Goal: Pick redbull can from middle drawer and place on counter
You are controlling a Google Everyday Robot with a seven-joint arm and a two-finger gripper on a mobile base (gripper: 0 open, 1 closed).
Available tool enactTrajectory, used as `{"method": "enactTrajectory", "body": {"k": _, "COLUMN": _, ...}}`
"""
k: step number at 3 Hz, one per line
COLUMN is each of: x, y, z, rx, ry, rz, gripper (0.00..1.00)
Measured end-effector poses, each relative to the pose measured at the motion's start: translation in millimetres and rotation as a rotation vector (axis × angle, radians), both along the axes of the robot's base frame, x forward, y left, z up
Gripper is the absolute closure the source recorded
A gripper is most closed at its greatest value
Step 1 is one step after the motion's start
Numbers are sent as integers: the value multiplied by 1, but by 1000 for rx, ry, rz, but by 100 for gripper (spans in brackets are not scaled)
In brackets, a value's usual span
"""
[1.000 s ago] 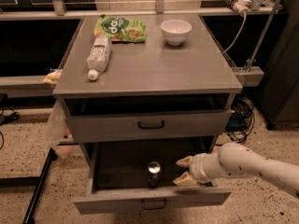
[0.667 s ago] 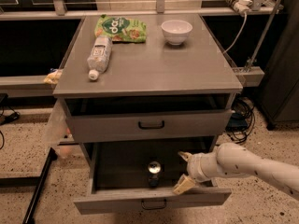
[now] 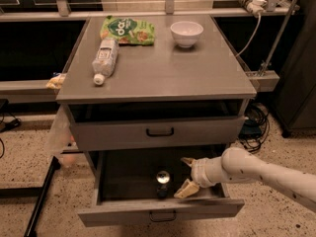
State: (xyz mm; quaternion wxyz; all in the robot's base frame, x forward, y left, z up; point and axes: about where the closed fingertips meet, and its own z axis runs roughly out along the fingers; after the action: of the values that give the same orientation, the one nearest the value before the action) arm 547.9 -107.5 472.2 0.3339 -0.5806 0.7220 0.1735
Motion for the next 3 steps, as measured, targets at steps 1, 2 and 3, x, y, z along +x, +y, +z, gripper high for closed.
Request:
{"method": "enactTrajectory", "body": {"k": 1, "x": 9, "y": 7, "z": 2, "rx": 13, "ry": -11, "rz": 7, "gripper": 28}}
{"method": "enactTrajectory", "body": {"k": 2, "x": 12, "y": 16, "z": 1, "rx": 32, "ry": -10, "rz": 18, "gripper": 31}}
{"method": "enactTrajectory", "body": {"k": 3, "x": 14, "y": 24, "z": -3, "rx": 57, "ry": -10, "rz": 29, "gripper": 30}}
